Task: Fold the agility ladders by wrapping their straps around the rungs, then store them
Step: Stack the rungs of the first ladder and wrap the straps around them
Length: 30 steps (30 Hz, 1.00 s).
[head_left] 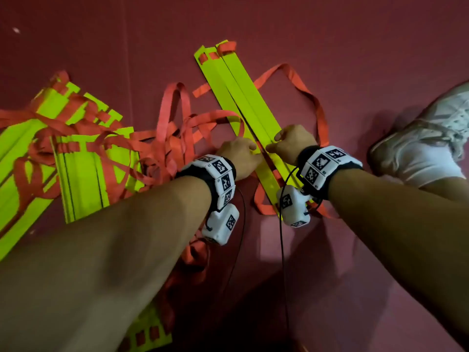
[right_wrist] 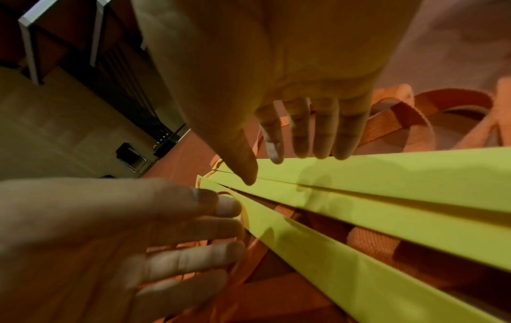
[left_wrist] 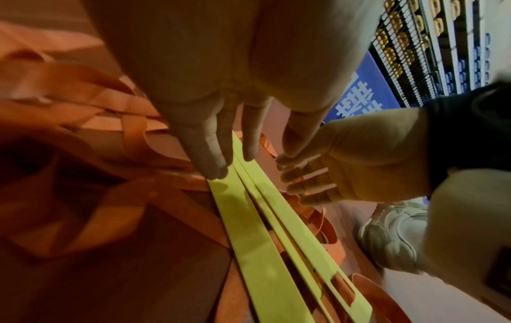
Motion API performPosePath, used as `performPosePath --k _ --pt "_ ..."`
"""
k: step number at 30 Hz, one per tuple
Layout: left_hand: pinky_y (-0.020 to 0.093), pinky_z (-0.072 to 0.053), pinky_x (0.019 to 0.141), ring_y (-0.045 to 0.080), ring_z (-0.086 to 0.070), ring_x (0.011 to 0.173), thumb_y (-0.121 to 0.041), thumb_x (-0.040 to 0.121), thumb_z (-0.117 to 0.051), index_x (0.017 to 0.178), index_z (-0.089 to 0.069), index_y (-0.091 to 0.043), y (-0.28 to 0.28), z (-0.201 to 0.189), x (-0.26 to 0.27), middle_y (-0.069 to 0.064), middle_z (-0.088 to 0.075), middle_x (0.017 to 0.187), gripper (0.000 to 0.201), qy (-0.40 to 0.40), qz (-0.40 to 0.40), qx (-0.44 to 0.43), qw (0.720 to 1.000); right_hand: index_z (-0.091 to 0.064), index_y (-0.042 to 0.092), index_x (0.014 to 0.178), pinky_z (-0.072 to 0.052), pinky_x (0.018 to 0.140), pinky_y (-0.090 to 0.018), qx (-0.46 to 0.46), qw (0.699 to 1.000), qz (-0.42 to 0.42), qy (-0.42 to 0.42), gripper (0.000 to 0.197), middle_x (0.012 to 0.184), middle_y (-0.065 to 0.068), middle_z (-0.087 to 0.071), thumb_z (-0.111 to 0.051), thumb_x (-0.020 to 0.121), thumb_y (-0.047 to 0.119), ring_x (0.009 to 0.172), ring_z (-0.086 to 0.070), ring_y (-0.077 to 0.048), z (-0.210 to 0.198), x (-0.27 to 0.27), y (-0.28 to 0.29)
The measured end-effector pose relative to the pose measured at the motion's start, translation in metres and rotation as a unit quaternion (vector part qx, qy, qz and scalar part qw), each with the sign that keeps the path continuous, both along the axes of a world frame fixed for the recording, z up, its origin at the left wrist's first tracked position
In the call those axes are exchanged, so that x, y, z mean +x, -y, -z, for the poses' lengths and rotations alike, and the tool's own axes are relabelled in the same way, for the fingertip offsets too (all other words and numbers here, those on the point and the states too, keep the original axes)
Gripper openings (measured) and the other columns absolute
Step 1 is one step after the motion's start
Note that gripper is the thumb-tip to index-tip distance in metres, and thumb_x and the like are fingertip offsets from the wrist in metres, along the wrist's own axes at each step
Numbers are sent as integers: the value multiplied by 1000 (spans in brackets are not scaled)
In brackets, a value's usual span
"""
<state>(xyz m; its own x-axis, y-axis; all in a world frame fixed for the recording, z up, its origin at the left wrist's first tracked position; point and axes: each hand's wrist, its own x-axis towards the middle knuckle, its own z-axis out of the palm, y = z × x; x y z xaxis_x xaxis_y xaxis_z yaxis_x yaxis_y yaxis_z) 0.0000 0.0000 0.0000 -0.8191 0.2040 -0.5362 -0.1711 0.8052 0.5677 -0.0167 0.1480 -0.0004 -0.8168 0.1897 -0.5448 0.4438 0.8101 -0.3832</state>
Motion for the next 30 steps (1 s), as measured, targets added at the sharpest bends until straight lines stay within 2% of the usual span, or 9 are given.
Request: performPosePath --k 3,6,8,11,13,17,21,24,30 --pt "38 -47 88 31 -57 97 -33 95 -60 98 -65 -18 -12 11 -9 12 -65 106 17 27 -3 -7 1000 -66 -6 82 -48 62 -42 -8 1000 -3 4 32 85 -26 -64 -73 84 25 87 -62 -41 17 -10 -9" --pt "36 -43 77 29 -49 86 -32 95 -61 75 -46 -28 -19 22 -11 9 -54 96 26 40 -33 -2 999 -42 12 56 -26 46 -32 5 999 -6 46 48 60 -7 -40 -72 87 32 73 -42 -27 39 -15 -12" --pt "32 -40 78 33 -58 101 -33 96 -61 98 -60 -24 -21 29 -12 13 -60 110 10 28 -54 -2 998 -42 11 62 -24 46 -32 4 999 12 50 47 63 -6 -39 -75 85 36 72 -39 -25 49 -16 -13" --pt "37 -48 88 36 -59 115 -36 94 -66 122 -52 -9 -22 39 -13 13 -63 120 41 21 -95 6 995 -48 9 96 -34 50 -30 -34 997 44 58 47 82 -12 -52 -82 77 36 74 -49 -24 60 -15 -11" --pt "39 -48 88 35 -60 112 -41 91 -70 129 -47 -4 -20 42 -14 15 -65 121 57 29 -131 15 991 -55 4 100 -49 56 -35 -74 993 36 81 44 85 -15 -62 -84 76 29 75 -61 -26 66 -14 -9" --pt "34 -47 70 31 -65 86 -34 93 -67 96 -67 -9 -11 46 -10 8 -67 88 25 42 -128 47 990 -67 1 89 -54 72 -49 -145 981 -41 123 16 72 -14 -60 -76 84 14 65 -55 -24 58 -5 6" --pt "42 -55 80 34 -68 90 -35 90 -72 101 -70 -8 3 47 1 13 -73 97 30 43 -148 56 987 -60 12 75 -45 55 -24 -147 973 -94 148 19 66 -4 -56 -75 86 14 55 -48 -13 40 6 21" --pt "40 -53 79 34 -67 94 -27 81 -80 113 -57 -7 16 44 8 14 -71 103 44 32 -166 25 985 -58 11 92 -37 40 -11 -168 972 -93 134 22 74 0 -56 -78 83 12 55 -45 -6 32 11 27" --pt "42 -59 78 28 -73 85 -7 74 -83 81 -69 -11 47 22 20 9 -77 88 16 25 -156 88 983 -51 16 74 -39 41 -15 -193 971 -107 94 37 66 3 -55 -86 73 8 44 -48 -1 12 21 43"
